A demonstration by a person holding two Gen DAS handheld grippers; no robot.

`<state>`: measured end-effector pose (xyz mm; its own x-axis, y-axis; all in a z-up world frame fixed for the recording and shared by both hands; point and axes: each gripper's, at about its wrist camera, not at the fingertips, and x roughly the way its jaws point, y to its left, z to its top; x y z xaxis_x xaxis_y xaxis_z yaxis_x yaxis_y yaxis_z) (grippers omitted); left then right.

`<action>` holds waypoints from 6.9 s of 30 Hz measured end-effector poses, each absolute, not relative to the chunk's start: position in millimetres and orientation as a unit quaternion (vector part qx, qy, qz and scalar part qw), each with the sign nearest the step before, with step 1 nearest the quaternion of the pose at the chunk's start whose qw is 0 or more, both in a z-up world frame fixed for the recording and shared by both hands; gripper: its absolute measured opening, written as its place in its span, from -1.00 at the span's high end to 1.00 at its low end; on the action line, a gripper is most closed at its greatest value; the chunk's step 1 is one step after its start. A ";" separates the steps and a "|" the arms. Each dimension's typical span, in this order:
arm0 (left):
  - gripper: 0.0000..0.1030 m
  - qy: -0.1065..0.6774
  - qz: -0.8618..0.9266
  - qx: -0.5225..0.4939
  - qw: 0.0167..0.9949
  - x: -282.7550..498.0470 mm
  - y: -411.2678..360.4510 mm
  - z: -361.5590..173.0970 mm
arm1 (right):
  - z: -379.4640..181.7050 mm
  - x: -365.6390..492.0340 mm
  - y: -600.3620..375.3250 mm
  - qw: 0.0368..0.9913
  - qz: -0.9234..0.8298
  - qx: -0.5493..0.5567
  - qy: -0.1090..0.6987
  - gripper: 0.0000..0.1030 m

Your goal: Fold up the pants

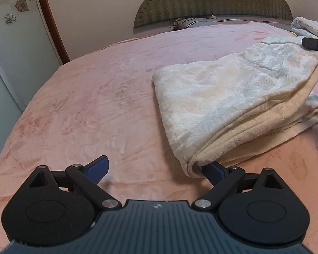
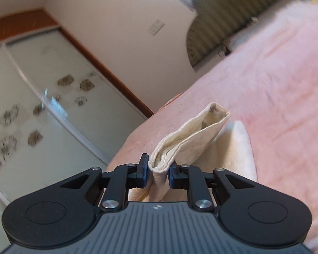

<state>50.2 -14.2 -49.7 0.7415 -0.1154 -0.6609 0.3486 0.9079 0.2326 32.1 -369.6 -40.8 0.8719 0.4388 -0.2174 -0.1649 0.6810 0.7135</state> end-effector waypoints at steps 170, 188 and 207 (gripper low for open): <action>-0.06 0.298 -0.180 0.009 0.937 147.3 -35.6 -24.1 | -44.3 189.2 -327.5 0.941 0.085 0.097 0.313 -0.16; -0.78 0.329 -0.112 0.071 0.935 71.6 -45.7 -43.3 | -46.2 119.2 -232.0 0.943 0.137 0.014 0.303 -0.59; -0.78 0.359 -0.107 0.046 0.926 -4.3 -37.8 -47.6 | -17.8 40.6 -193.6 0.933 0.077 0.035 0.349 -0.96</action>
<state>-4.3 -37.8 -47.6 0.7191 -0.1643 -0.6752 0.2306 0.9730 0.0088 40.6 -193.6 -17.8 0.7452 0.1673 -0.6455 -0.1188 0.9858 0.1182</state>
